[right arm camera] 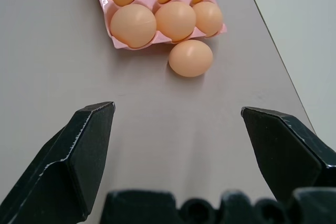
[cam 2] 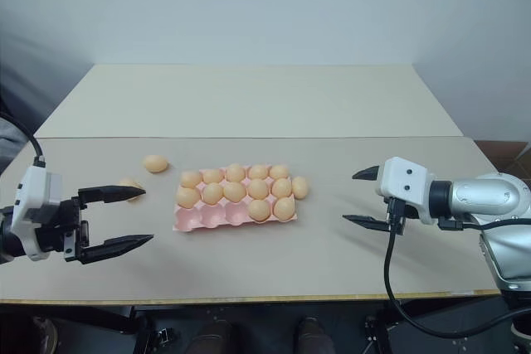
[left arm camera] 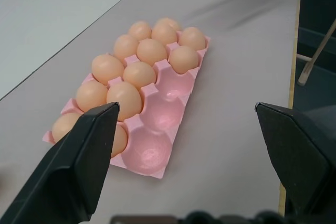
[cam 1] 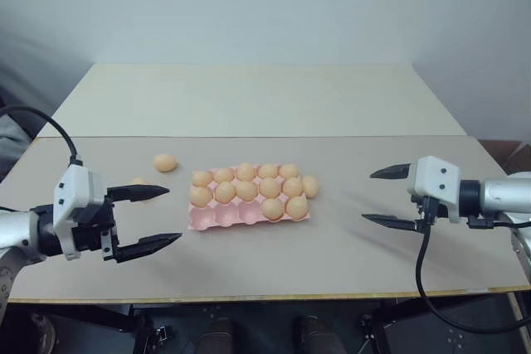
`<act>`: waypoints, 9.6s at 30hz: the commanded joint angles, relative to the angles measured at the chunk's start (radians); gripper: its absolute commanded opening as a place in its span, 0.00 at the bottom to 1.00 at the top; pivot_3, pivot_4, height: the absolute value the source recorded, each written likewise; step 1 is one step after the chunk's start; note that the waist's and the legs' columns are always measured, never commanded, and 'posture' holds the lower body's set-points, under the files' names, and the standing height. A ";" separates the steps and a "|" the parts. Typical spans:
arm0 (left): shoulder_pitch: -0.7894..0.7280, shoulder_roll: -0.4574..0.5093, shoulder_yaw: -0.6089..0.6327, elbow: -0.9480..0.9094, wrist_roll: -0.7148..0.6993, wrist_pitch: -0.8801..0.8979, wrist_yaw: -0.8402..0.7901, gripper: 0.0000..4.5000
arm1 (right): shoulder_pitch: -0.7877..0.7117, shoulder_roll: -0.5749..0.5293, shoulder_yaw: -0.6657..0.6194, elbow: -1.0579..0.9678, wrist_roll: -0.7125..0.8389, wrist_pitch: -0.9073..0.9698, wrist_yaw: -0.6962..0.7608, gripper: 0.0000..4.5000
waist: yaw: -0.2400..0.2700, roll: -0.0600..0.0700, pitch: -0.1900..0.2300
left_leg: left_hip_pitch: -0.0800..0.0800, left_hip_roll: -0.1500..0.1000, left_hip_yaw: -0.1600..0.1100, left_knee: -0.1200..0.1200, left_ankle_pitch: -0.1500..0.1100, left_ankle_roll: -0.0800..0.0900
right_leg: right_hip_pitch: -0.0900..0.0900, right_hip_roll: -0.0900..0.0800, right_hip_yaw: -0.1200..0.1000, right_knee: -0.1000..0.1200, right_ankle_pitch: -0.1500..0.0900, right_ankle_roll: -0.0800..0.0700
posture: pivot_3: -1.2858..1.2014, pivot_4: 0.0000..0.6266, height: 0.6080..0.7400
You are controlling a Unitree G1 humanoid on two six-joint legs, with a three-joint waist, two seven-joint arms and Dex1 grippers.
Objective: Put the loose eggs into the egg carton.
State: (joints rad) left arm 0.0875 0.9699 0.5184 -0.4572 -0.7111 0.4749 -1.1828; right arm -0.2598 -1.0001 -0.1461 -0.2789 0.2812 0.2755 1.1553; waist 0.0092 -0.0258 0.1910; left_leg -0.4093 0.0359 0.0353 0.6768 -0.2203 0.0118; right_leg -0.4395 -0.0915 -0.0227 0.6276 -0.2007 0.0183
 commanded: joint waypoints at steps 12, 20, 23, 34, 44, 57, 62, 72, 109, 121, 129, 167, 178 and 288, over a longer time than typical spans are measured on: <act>-0.034 0.017 -0.009 -0.001 0.009 -0.011 0.008 1.00 | -0.221 0.134 0.184 0.177 -0.110 -0.094 -0.064 1.00 | -0.013 0.000 0.000 | 0.002 0.000 0.004 0.000 0.000 0.000 | -0.001 0.001 0.006 0.000 0.001 0.001 | 0.52 0.24 1.00; -0.060 0.027 -0.032 0.019 0.022 -0.022 0.001 1.00 | -0.416 0.286 0.367 0.466 -0.268 -0.282 -0.059 1.00 | -0.023 0.000 0.000 | 0.001 0.000 0.006 -0.001 0.000 0.000 | -0.001 0.001 0.007 0.000 0.002 0.002 | 0.52 0.24 1.00; -0.060 0.025 -0.033 0.017 0.025 -0.023 0.005 1.00 | -0.454 0.325 0.395 0.551 -0.295 -0.337 -0.054 1.00 | -0.023 0.000 0.000 | 0.001 0.000 0.006 -0.001 0.000 0.000 | -0.002 0.001 0.007 0.000 0.003 0.003 | 0.52 0.24 1.00; -0.034 0.016 -0.020 -0.008 0.021 -0.020 0.027 1.00 | -0.589 0.420 0.450 0.847 -0.392 -0.514 -0.068 1.00 | -0.025 0.000 0.000 | 0.002 0.000 0.006 -0.001 0.000 0.000 | -0.001 0.001 0.008 0.000 0.004 0.002 | 0.52 0.24 1.00; -0.010 0.007 -0.013 -0.023 0.022 -0.027 0.044 1.00 | -0.635 0.483 0.425 0.967 -0.365 -0.540 -0.009 0.79 | -0.028 0.000 0.000 | 0.003 0.000 0.006 -0.001 0.000 0.000 | -0.001 0.002 0.009 0.000 0.006 0.005 | 0.52 0.24 1.00; -0.020 0.008 -0.026 -0.008 0.030 -0.035 0.051 1.00 | -0.545 0.357 0.392 0.856 -0.410 -0.563 -0.064 0.65 | -0.021 0.000 0.000 | 0.002 -0.001 0.007 -0.001 0.000 0.000 | -0.001 0.001 0.009 0.000 0.006 0.004 | 0.52 0.24 1.00; -0.031 0.008 -0.037 0.004 0.032 -0.039 0.046 1.00 | -0.485 0.277 0.338 0.680 -0.379 -0.514 -0.074 0.65 | -0.025 0.000 0.000 | 0.002 -0.001 0.007 -0.001 0.000 0.000 | -0.001 0.001 0.009 -0.001 0.006 0.004 | 0.52 0.24 1.00; -0.010 -0.001 -0.039 0.028 0.047 -0.043 0.031 1.00 | -0.392 0.393 0.358 0.166 -0.188 -0.167 -0.065 0.65 | -0.029 0.000 0.000 | 0.005 0.012 0.009 0.000 -0.001 -0.001 | -0.002 0.014 0.010 0.000 0.008 -0.001 | 0.52 0.24 1.00; 0.024 0.000 -0.035 0.030 0.052 -0.049 0.037 1.00 | -0.458 0.587 0.462 0.339 -0.248 -0.234 -0.141 1.00 | -0.024 -0.001 -0.001 | 0.001 0.014 0.013 -0.001 -0.001 -0.001 | -0.010 0.015 0.012 0.002 0.008 -0.007 | 0.52 0.24 1.00; 0.190 -0.057 0.200 -0.004 0.085 -0.005 0.131 1.00 | -0.278 0.186 0.197 0.078 -0.037 -0.147 0.052 1.00 | -0.026 -0.002 -0.001 | -0.006 0.014 0.014 -0.002 -0.002 -0.003 | -0.016 0.015 0.013 -0.001 0.010 -0.003 | 0.52 0.24 1.00; 0.349 -0.117 0.455 0.039 0.145 0.033 0.219 1.00 | -0.161 0.093 0.109 0.004 0.004 -0.073 0.015 1.00 | -0.023 -0.003 -0.001 | -0.002 0.015 0.015 0.000 -0.002 -0.003 | -0.016 0.015 0.013 0.001 0.008 -0.008 | 0.52 0.24 1.00; -0.240 -0.235 -0.095 0.446 0.358 0.001 0.630 1.00 | -0.078 0.095 0.089 -0.069 -0.017 -0.022 -0.114 1.00 | -0.018 -0.014 -0.008 | -0.002 0.014 0.018 0.001 -0.003 -0.005 | -0.014 0.015 0.016 0.001 0.012 -0.003 | 0.52 0.24 1.00; -0.367 -0.286 -0.212 0.617 0.426 -0.057 0.650 1.00 | -0.050 0.085 0.074 -0.115 -0.021 0.014 -0.147 1.00 | -0.011 -0.015 -0.009 | -0.002 0.014 0.018 0.001 -0.003 -0.005 | -0.014 0.015 0.017 0.001 0.013 -0.002 | 0.52 0.24 1.00; -0.755 -0.355 -0.305 0.957 0.498 -0.172 0.697 1.00 | 0.103 0.023 -0.078 -0.172 -0.037 0.039 -0.193 1.00 | 0.000 -0.018 -0.011 | 0.004 0.013 0.020 0.003 -0.004 -0.006 | -0.004 0.015 0.019 -0.004 0.016 0.003 | 0.52 0.24 1.00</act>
State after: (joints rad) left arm -0.6281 0.6142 0.2112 0.4616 -0.2351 0.3655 -0.5111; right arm -0.1557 -0.9600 -0.1791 -0.4117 0.2294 0.3004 0.9757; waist 0.0097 -0.0439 0.1801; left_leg -0.4057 0.0485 0.0556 0.6803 -0.2240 0.0057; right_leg -0.4432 -0.0766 -0.0033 0.6233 -0.1848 0.0213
